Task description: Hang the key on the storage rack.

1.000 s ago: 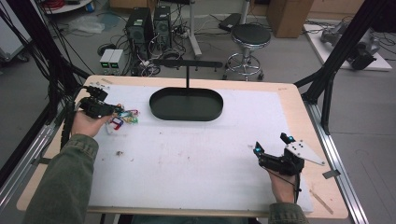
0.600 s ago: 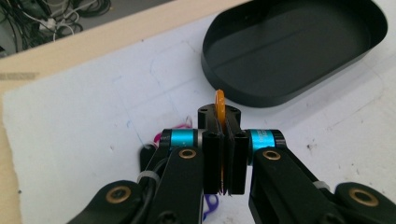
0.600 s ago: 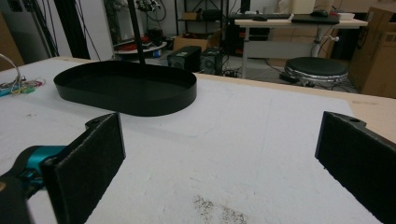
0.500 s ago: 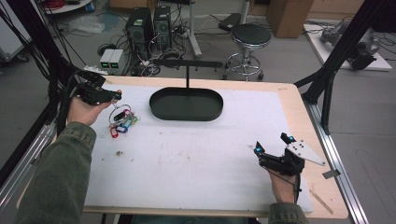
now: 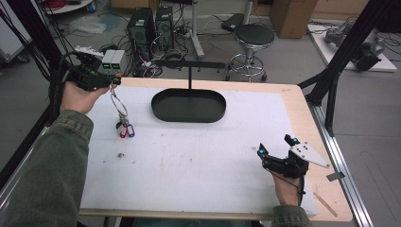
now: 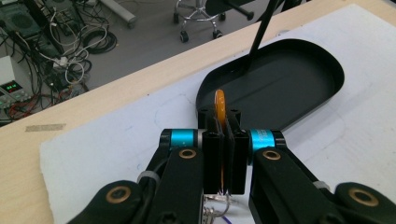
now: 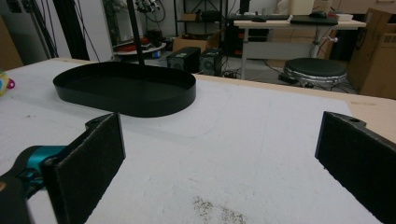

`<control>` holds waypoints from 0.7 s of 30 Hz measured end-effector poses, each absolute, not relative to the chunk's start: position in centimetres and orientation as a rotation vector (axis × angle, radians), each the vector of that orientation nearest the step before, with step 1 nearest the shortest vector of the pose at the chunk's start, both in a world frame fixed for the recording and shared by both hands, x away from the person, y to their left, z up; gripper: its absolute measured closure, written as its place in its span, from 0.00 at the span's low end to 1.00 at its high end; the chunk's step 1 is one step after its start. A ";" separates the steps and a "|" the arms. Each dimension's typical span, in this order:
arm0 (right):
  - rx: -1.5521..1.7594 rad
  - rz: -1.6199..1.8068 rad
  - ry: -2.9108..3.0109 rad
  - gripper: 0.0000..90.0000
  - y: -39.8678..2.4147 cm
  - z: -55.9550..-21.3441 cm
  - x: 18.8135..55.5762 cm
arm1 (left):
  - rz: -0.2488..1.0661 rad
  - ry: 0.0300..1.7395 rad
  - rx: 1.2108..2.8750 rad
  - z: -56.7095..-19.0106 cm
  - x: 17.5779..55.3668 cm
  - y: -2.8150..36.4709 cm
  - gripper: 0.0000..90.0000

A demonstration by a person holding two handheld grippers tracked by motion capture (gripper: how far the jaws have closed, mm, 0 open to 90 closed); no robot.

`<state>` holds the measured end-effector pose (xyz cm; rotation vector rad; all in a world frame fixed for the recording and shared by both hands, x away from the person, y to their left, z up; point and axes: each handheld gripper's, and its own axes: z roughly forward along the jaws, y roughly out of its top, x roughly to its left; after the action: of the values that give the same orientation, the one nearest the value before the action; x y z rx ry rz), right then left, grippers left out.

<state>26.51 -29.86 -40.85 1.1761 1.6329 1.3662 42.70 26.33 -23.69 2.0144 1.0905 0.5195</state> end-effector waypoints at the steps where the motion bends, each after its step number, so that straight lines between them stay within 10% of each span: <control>1: 1.171 1.366 1.633 0.00 -29.9 -40.9 26.6 | 0.528 1.083 2.019 -23.3 42.6 26.1 0.97; 21: 1.172 1.375 1.622 0.00 -30.0 -40.8 26.4 | 0.604 1.011 2.049 -18.5 43.5 22.5 0.97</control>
<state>26.39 -30.00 -40.83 1.1725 1.6220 1.3754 43.50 22.52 -18.50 2.0485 1.0110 0.6044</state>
